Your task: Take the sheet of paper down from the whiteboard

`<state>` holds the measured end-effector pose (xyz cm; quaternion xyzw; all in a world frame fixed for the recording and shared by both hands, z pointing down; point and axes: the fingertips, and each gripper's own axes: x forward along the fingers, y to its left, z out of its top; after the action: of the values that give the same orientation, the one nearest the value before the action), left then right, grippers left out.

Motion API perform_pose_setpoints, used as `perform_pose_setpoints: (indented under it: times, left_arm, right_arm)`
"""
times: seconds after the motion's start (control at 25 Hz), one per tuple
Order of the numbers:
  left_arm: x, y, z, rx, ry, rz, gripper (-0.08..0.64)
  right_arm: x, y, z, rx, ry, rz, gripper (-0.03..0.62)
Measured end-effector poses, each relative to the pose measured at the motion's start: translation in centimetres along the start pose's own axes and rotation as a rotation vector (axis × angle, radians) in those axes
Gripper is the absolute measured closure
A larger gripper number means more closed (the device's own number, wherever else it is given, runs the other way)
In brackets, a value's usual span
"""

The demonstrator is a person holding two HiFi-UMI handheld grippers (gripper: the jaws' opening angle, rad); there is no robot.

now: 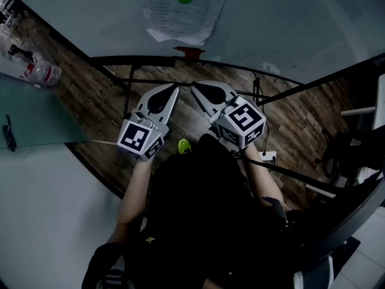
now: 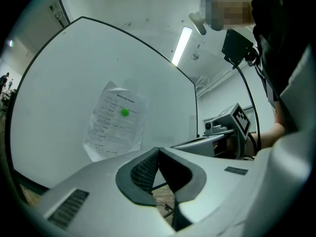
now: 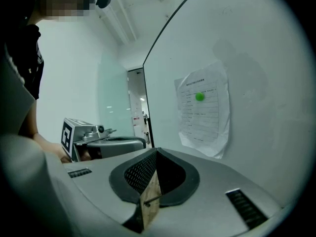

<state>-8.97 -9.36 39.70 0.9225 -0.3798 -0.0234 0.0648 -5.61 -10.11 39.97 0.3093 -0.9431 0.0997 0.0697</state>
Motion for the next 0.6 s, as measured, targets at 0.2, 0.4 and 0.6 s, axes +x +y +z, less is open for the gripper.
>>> perform_pose_setpoints:
  times: [0.2,0.4,0.6]
  left_arm:
    - [0.6,0.0,-0.1,0.004,-0.002,0.007,0.537]
    - [1.0,0.5,1.2,0.019,-0.021,0.036,0.537]
    - [1.9,1.4,2.2,0.038,-0.007,0.044,0.537]
  right_arm:
    - [-0.2,-0.9,0.3,-0.008,0.002,-0.01,0.577]
    - [0.4,-1.4,1.2,-0.029,-0.003,0.005,0.577]
    - [1.4,-1.9,2.7,-0.053,-0.015,0.02,0.577]
